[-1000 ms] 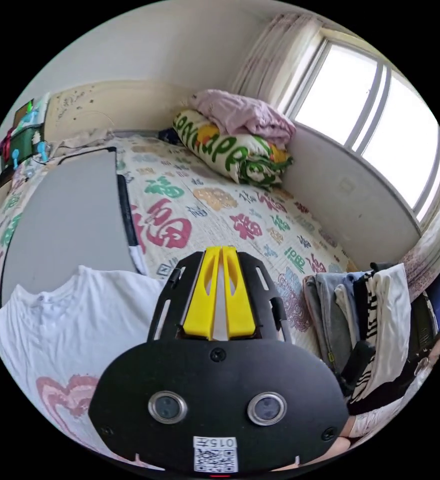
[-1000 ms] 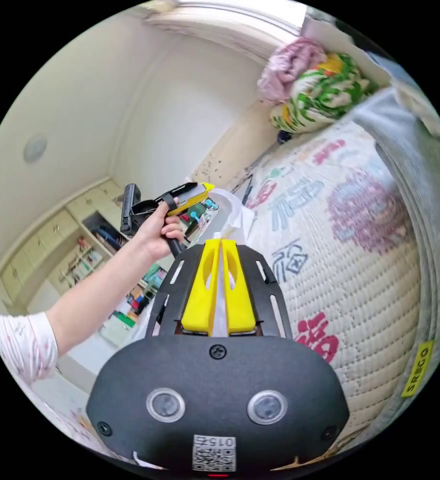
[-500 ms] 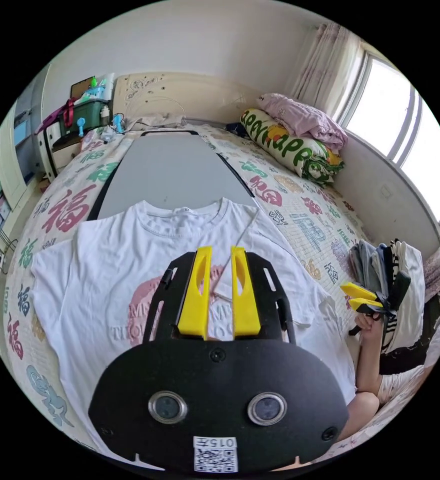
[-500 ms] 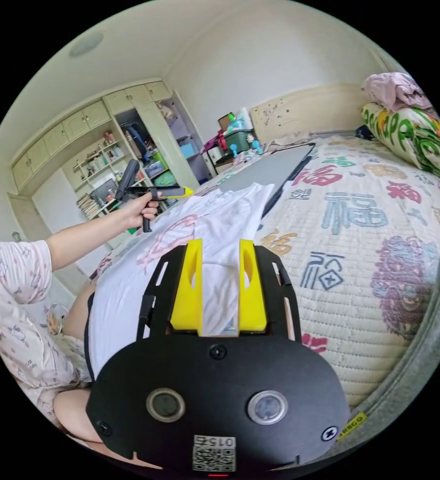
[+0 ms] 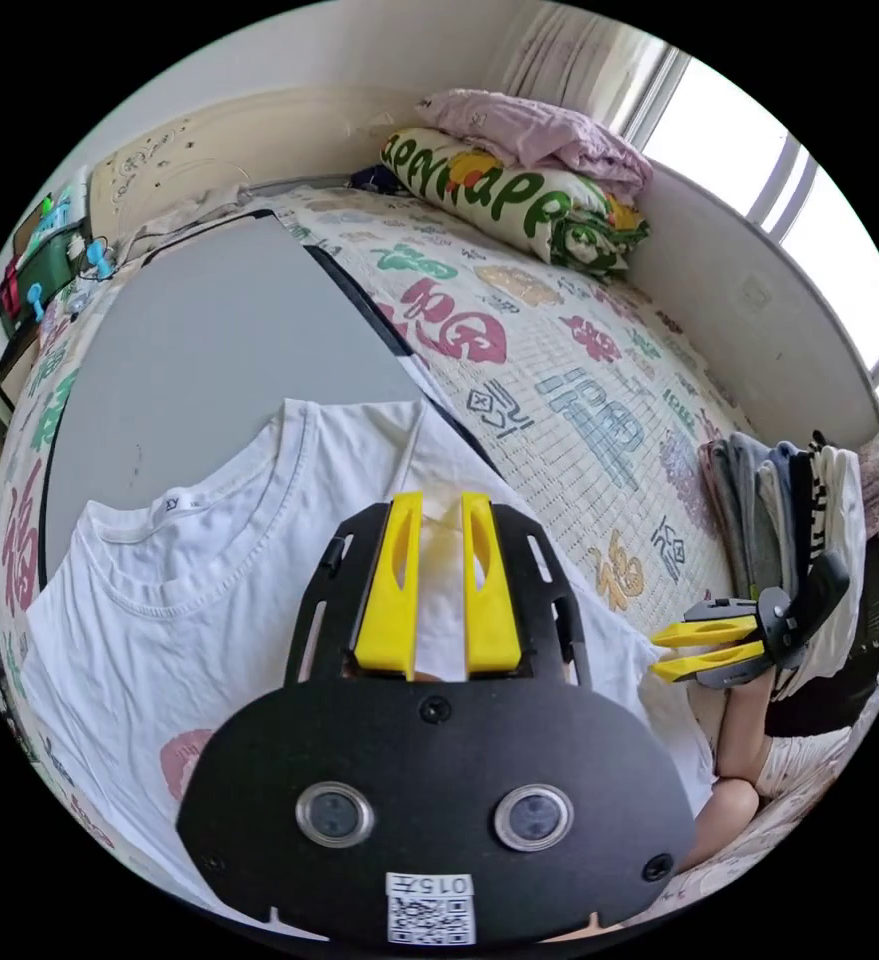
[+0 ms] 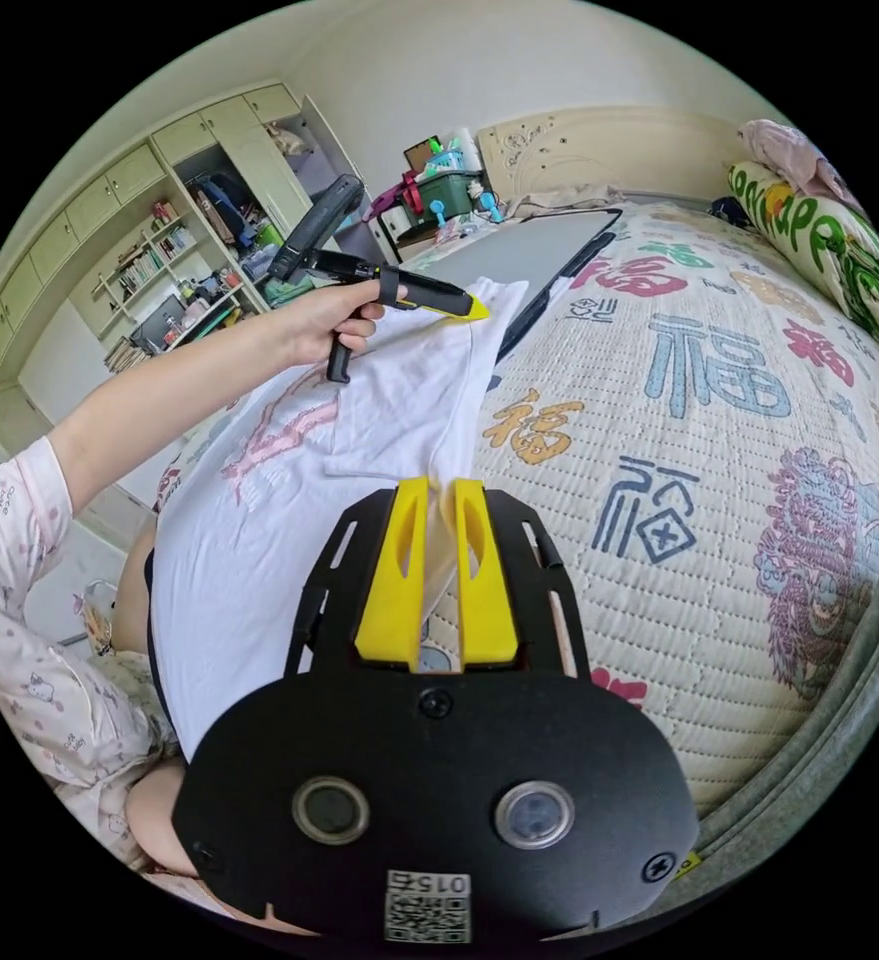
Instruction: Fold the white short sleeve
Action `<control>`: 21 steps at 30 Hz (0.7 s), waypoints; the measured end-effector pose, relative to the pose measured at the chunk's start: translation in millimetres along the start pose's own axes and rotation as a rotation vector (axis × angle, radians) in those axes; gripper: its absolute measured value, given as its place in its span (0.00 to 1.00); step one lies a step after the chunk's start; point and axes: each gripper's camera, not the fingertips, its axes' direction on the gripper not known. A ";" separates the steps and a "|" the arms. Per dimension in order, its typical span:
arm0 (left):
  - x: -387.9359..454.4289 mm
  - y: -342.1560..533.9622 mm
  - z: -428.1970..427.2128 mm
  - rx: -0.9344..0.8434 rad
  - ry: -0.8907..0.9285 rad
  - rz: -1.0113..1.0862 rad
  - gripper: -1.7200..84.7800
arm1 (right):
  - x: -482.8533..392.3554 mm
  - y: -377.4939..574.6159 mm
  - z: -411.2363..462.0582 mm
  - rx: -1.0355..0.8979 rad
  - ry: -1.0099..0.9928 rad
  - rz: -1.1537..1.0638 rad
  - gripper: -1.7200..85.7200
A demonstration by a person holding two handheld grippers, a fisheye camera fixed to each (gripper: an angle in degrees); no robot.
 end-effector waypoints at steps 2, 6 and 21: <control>-1.2 6.2 -9.8 0.026 -0.017 -0.006 0.09 | 4.7 0.7 4.9 -0.024 0.006 0.011 0.08; 28.5 54.1 -72.4 0.110 0.020 0.102 0.09 | 20.7 7.7 -3.2 0.000 -0.014 0.041 0.06; 124.2 242.6 -124.2 -0.040 0.084 0.506 0.09 | 75.7 4.7 -32.8 0.011 -0.066 0.074 0.06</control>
